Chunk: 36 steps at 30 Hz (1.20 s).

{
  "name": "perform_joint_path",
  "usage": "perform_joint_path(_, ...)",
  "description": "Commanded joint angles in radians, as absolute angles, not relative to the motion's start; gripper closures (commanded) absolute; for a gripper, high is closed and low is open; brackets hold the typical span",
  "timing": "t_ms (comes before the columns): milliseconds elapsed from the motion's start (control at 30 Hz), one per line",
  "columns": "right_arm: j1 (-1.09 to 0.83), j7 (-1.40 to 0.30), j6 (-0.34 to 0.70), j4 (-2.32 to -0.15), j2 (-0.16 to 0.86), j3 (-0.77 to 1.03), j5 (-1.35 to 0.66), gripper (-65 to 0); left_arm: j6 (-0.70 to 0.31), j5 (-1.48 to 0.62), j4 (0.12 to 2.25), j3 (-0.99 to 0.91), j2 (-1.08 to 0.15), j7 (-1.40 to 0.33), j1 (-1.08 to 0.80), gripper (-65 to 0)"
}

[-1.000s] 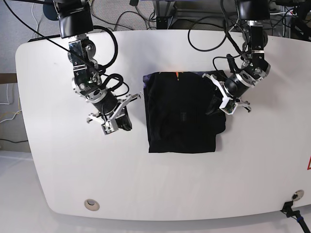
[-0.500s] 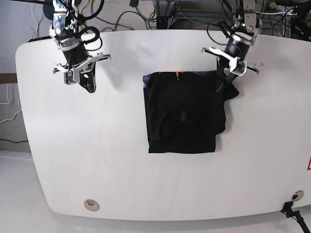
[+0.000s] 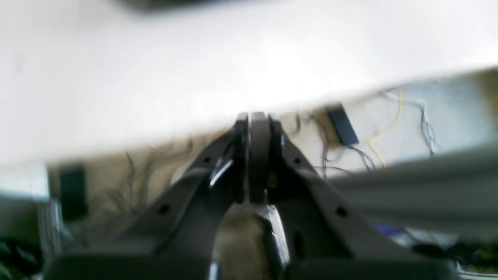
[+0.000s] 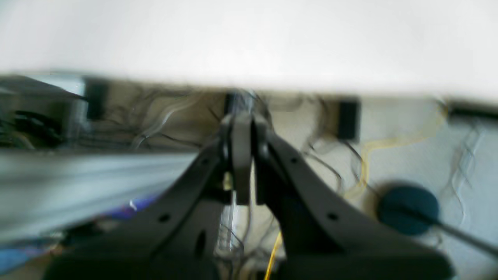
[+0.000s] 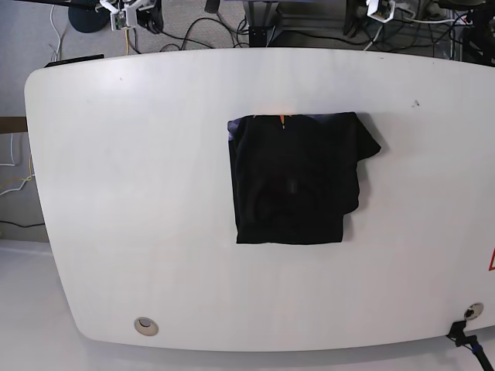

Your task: Fold the T-shirt properly

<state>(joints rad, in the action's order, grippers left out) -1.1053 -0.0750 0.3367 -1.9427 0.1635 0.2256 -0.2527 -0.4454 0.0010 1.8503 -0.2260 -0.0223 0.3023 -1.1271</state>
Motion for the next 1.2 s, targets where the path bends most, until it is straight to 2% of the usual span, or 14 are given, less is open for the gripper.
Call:
perform_joint_path(0,-1.153,-0.042,0.348,-1.957,0.165,0.229,-0.260,0.0,-0.447,-0.036,1.865,-0.254,-0.025,0.335,-1.165,0.0)
perform_joint_path(133,-1.208,-0.041,0.349,-1.899,0.148,0.216,-0.260,0.0,-0.449,-0.079,1.801,-0.298,-0.028,0.334,-1.196,0.0)
perform_joint_path(300,-1.168,-0.041,0.349,-1.758,0.143,0.191,-0.260,0.0,-0.450,-0.070,1.635,-0.306,-0.030,0.334,-1.133,0.0)
perform_joint_path(600,-0.960,-0.038,0.349,-1.374,0.148,0.081,-0.259,0.0,-0.450,-0.070,1.173,-0.295,-0.059,0.334,-0.898,0.0)
perform_joint_path(833,-0.812,-0.038,0.349,-1.159,0.150,0.050,-0.252,0.0,-0.450,-0.047,0.924,-0.291,-0.077,0.332,-0.753,0.0)
perform_joint_path(967,-0.696,-0.035,0.348,-1.007,0.143,0.031,-0.148,0.0,-0.450,0.041,0.776,-0.291,-0.077,0.332,-0.647,0.0)
perform_joint_path(1167,-0.549,-0.016,0.341,-0.800,0.142,0.027,-0.143,0.0,-0.447,0.051,0.532,-0.292,-0.076,0.332,-0.487,0.0)
